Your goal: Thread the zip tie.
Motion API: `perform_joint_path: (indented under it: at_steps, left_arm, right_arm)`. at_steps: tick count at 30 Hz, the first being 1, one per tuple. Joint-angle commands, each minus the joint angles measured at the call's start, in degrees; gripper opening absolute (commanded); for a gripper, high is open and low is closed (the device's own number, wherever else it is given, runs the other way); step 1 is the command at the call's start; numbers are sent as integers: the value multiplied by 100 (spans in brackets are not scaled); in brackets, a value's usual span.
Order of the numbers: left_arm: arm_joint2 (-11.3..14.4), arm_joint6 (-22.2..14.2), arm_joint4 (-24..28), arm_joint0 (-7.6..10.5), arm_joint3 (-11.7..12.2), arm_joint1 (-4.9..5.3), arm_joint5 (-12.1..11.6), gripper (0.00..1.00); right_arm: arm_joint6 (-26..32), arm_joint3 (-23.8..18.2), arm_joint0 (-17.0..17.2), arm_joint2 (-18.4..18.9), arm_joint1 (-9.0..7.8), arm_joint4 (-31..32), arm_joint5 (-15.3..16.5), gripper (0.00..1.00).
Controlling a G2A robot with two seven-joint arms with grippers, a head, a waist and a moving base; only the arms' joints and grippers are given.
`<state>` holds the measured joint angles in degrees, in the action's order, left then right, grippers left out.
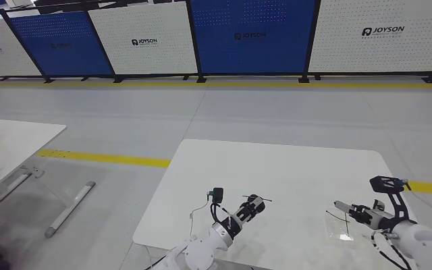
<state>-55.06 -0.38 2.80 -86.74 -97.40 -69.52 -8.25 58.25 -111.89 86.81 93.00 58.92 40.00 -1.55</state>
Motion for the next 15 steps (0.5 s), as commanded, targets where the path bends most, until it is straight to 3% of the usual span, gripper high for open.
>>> perform_joint_path:
  at_steps: [1,11,15]
  left_arm:
    - [0,0,0,0,0,0,0,0]
    - [0,0,0,0,0,0,0,0]
    - [0,0,0,0,0,0,0,0]
  right_arm:
    - [0,0,0,0,0,0,0,100]
    - [0,0,0,0,0,0,0,100]
    - [177,-2,-20,-153,-23,315,124,100]
